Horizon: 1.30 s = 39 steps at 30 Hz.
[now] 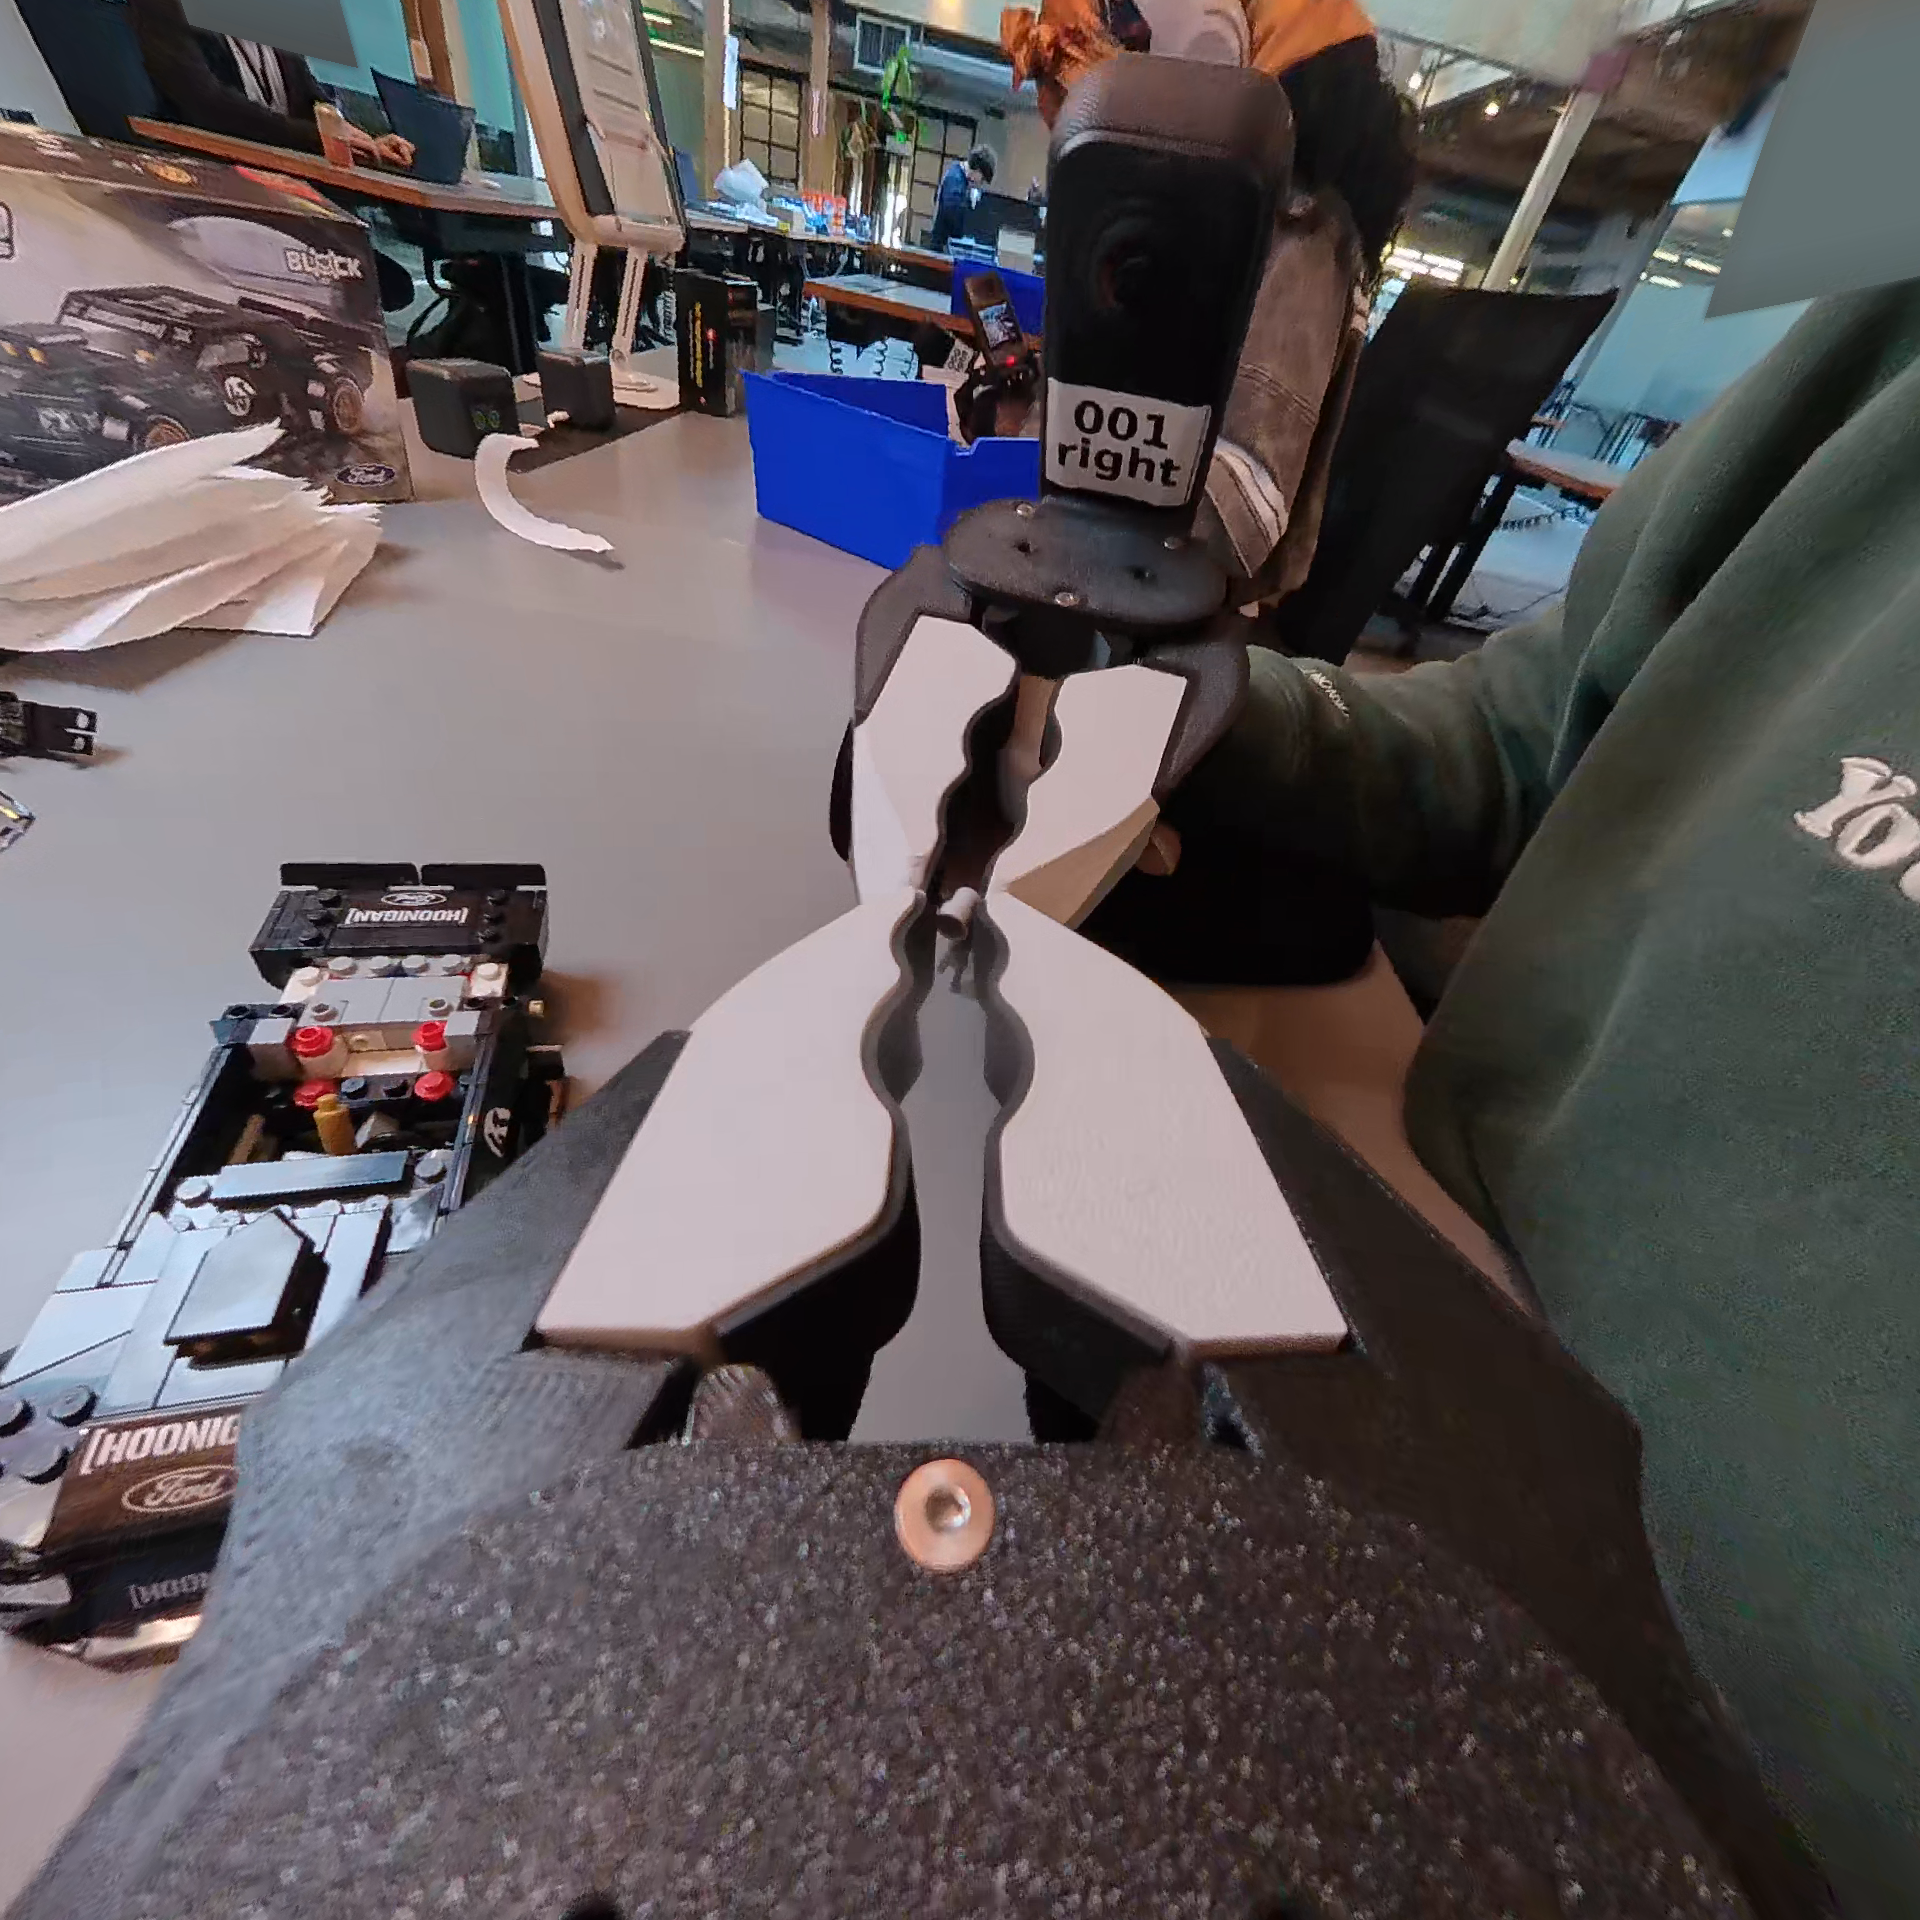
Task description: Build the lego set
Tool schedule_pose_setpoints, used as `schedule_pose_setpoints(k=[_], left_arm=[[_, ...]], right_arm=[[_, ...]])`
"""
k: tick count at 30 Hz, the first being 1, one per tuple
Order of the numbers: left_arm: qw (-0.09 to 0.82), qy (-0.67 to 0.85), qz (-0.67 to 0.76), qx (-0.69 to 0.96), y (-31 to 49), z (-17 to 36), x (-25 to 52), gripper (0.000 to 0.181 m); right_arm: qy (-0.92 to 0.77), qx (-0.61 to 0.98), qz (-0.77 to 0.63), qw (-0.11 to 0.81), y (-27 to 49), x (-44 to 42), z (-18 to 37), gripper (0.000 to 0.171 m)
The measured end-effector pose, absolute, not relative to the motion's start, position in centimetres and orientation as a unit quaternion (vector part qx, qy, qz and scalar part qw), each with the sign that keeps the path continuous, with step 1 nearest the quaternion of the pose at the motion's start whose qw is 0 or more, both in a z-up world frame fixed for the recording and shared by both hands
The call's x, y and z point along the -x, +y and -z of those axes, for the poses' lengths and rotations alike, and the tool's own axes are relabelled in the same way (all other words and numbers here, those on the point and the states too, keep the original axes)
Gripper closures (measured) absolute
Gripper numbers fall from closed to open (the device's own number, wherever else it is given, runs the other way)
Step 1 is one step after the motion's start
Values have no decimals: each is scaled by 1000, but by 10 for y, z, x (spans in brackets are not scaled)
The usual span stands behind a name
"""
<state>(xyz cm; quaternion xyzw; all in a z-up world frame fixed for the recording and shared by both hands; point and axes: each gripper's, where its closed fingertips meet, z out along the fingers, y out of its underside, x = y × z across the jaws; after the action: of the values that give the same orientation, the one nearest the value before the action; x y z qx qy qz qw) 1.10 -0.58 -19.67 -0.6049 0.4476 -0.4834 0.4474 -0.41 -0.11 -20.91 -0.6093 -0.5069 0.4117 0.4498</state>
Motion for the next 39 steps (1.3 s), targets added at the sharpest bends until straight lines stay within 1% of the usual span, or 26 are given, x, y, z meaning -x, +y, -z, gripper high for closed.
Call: schedule_pose_setpoints(k=[1, 3, 6, 9, 16, 21, 27, 31, 39], left_arm=[[451, 445, 482, 606, -5, 197, -11, 174], [453, 445, 482, 603, -5, 196, -11, 174], [458, 440, 487, 600, -4, 193, -10, 174], [459, 434, 489, 601, -3, 193, -10, 174], [452, 429, 499, 603, -1, 193, -8, 174], [466, 475, 429, 611, 4, 206, -4, 173], [472, 498, 386, 616, 7, 215, -4, 164], [484, 543, 315, 609, 8, 227, -3, 168], [459, 584, 294, 602, -2, 240, -6, 174]], right_arm=[[-509, 607, -411, 451, -2, 4, 209, 167], [-509, 606, -410, 452, -2, 5, 209, 167], [-501, 607, -410, 461, 1, 4, 207, 161], [-501, 606, -412, 461, 1, 4, 206, 167], [-495, 612, -418, 454, 2, 3, 205, 168], [-495, 638, -376, 454, 12, -1, 215, 168], [-517, 657, -333, 437, 14, -1, 231, 168], [-532, 659, -321, 424, 11, 0, 238, 168], [-575, 650, -292, 403, 1, 3, 250, 168]])
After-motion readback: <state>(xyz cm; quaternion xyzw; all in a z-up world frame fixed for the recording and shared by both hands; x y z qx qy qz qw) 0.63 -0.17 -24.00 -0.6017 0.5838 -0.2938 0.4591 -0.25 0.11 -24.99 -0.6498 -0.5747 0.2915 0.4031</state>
